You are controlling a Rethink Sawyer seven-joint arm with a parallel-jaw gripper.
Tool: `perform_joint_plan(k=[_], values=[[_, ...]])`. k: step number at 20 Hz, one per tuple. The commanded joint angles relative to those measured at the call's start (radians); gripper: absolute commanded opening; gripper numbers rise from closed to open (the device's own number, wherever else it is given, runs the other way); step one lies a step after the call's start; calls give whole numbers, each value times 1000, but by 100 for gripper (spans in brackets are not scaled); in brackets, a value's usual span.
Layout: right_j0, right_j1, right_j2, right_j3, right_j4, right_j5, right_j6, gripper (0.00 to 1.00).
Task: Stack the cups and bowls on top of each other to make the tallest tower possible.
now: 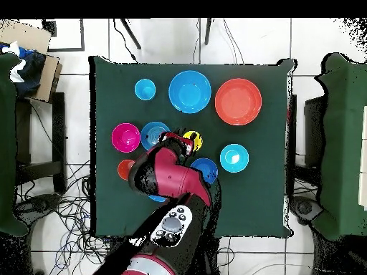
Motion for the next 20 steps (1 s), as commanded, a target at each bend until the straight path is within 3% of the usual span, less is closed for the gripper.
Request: perform_joint_plan(k=[1, 20], values=[[3, 50, 130, 22, 32, 54, 181, 100], [33, 196, 97, -82, 105, -54, 166, 100]])
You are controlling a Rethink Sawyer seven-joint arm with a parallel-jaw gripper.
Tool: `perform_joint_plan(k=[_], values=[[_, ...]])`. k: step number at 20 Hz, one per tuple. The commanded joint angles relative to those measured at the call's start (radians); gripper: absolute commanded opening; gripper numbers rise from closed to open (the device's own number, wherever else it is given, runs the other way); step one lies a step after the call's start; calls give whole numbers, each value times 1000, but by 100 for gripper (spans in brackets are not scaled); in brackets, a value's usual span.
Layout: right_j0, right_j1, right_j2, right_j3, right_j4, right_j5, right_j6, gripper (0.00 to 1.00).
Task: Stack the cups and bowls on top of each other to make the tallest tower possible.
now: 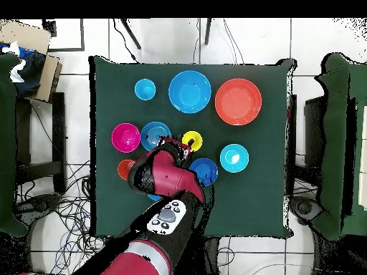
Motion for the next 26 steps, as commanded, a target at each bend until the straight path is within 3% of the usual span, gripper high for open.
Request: perform_joint_plan(k=[1, 13, 26], values=[[6, 118, 96, -87, 41, -58, 164, 100], [2, 164, 86, -130, 52, -89, 161, 100], [-7, 145, 99, -112, 34, -87, 157, 100]])
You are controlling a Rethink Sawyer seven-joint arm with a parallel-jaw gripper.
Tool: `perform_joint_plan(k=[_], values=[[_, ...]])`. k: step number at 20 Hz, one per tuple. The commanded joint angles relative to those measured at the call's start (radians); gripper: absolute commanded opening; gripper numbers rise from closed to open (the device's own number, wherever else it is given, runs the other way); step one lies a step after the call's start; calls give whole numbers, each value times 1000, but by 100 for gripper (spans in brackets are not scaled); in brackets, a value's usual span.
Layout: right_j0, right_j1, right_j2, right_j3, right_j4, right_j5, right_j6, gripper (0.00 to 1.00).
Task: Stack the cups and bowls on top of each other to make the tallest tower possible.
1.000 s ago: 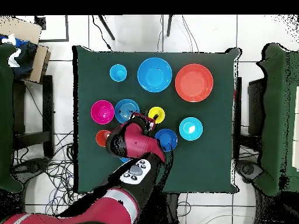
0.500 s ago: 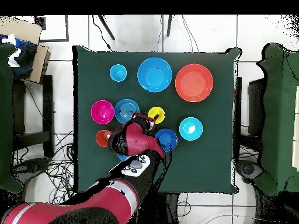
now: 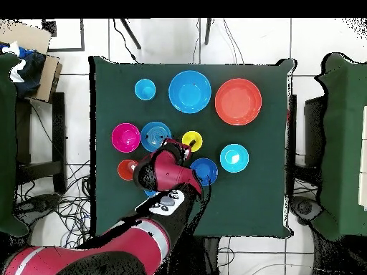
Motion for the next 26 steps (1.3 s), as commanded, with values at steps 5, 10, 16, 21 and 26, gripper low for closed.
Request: perform_joint_plan(k=[5, 10, 16, 21, 26], values=[[-23, 21, 114, -67, 2, -35, 151, 100], [-38, 22, 129, -70, -12, -41, 147, 100], [-50, 38, 139, -78, -22, -63, 146, 100], [-47, 32, 134, -70, -24, -59, 143, 100], [-32, 29, 121, -52, -18, -60, 148, 100]])
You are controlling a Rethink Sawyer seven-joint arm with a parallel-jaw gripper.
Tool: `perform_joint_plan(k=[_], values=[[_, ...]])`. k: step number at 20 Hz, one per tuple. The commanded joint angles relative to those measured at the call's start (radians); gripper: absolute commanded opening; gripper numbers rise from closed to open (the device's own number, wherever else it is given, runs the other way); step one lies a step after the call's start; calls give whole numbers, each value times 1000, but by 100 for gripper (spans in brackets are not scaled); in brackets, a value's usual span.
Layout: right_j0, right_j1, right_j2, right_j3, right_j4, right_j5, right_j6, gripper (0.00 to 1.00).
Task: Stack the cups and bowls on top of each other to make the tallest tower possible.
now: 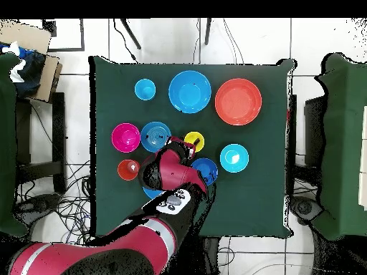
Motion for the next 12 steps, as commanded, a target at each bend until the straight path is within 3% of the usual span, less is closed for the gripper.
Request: perform_joint_plan(k=[1, 12], values=[[-3, 26, 117, -47, -16, -35, 149, 100], [11, 23, 102, -48, 7, -4, 148, 100]])
